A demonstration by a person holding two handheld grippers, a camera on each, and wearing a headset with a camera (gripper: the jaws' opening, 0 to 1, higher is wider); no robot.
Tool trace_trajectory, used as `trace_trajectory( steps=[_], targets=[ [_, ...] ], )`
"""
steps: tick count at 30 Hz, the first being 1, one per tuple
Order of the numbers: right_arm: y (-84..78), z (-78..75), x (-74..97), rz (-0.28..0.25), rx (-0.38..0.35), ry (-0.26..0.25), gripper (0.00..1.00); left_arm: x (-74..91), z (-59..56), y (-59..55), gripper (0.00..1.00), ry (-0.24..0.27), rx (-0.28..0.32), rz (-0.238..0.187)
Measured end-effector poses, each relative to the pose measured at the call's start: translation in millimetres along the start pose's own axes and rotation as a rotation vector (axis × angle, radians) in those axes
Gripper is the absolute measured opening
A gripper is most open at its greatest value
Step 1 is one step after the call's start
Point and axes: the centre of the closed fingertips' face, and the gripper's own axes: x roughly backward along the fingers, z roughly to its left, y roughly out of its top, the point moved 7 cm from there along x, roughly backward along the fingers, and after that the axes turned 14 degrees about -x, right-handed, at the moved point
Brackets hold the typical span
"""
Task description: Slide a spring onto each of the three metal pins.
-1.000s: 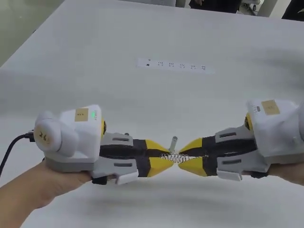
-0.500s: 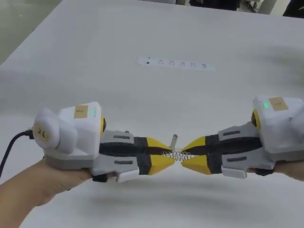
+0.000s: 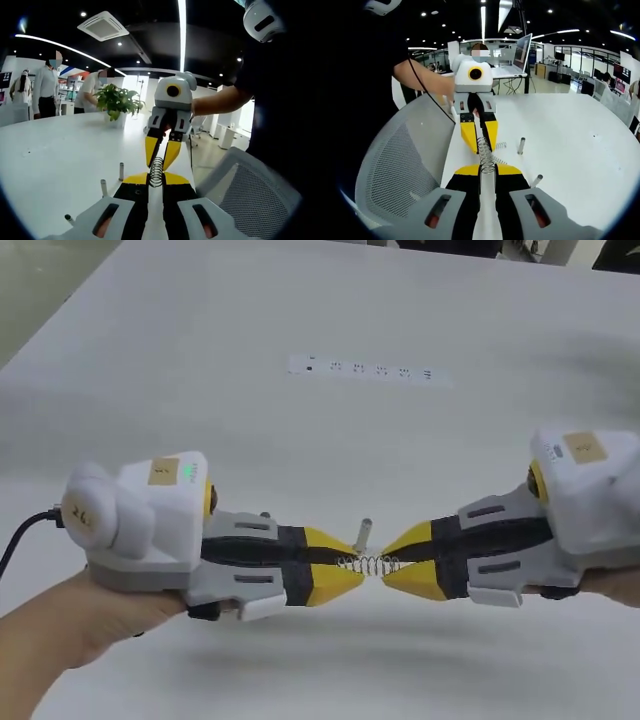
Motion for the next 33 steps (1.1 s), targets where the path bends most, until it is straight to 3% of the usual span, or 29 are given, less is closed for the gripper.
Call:
trace_trajectory(
  steps=[15, 22, 30, 33],
  targets=[
    [24.3, 9.5, -0.7, 0.055, 0.112, 0.001, 0.07, -2.5, -2.4, -8.0, 0.01, -0.004, -0.018, 0.043],
    [29.1, 12.8, -7.0, 0.157, 0.159, -0.008, 0.07, -5.5, -4.6, -12.5, 0.01, -0.016, -0.05, 0.069],
    [44.4, 18.5, -13.2, 0.259, 0.212, -0.015, 0.08, -9.4, -4.6, -11.4, 0.01, -0.012, -0.062, 0.064],
    [48.0, 19.9, -15.3, 0.339, 0.254, -0.021, 0.08, -10.1, -5.6, -10.5, 0.01, -0.007, -0.072, 0.066]
  ],
)
